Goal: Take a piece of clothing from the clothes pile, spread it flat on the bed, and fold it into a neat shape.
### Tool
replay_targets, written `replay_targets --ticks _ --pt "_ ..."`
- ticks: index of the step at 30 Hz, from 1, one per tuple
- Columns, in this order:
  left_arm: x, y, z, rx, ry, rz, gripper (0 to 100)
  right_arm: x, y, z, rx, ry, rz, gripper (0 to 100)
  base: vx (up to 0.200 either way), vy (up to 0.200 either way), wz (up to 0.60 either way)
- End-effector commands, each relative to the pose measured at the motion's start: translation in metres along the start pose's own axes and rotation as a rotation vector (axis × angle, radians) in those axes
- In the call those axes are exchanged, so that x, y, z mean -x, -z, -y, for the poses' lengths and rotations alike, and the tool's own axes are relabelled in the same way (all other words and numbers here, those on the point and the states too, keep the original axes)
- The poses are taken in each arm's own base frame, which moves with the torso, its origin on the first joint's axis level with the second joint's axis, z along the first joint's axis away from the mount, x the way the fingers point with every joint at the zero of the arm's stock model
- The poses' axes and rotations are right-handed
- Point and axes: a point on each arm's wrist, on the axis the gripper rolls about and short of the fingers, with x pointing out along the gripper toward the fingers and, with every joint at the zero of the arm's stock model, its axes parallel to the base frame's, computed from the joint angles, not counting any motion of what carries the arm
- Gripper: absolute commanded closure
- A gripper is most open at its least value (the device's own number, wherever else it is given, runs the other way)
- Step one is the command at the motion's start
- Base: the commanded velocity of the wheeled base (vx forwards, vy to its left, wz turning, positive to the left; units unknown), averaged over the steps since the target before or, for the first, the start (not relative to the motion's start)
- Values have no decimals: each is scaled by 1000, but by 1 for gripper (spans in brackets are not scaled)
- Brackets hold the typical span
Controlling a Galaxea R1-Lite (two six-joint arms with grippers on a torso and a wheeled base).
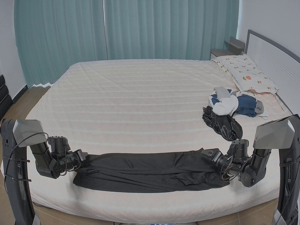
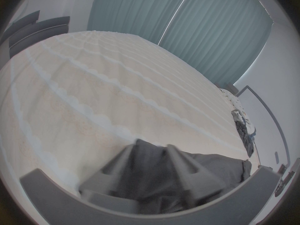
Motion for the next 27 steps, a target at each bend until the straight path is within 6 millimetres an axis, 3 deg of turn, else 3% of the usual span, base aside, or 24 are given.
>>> replay_targets --ticks 1,11,21,22,27 --pt "-2 0 -4 6 -45 23 100 -1 2 1 3 3 -2 0 0 0 0" --pt "0 -17 -4 117 -50 108 100 0 3 1 5 5 -5 0 0 0 0" --pt "-5 -19 -10 127 -54 110 100 0 3 1 6 3 -7 0 0 0 0" --pt "-5 -20 -10 126 -50 111 0 0 3 1 6 3 -7 0 0 0 0" --pt "-1 -27 -9 129 -40 133 0 0 3 1 5 4 -8 0 0 0 0"
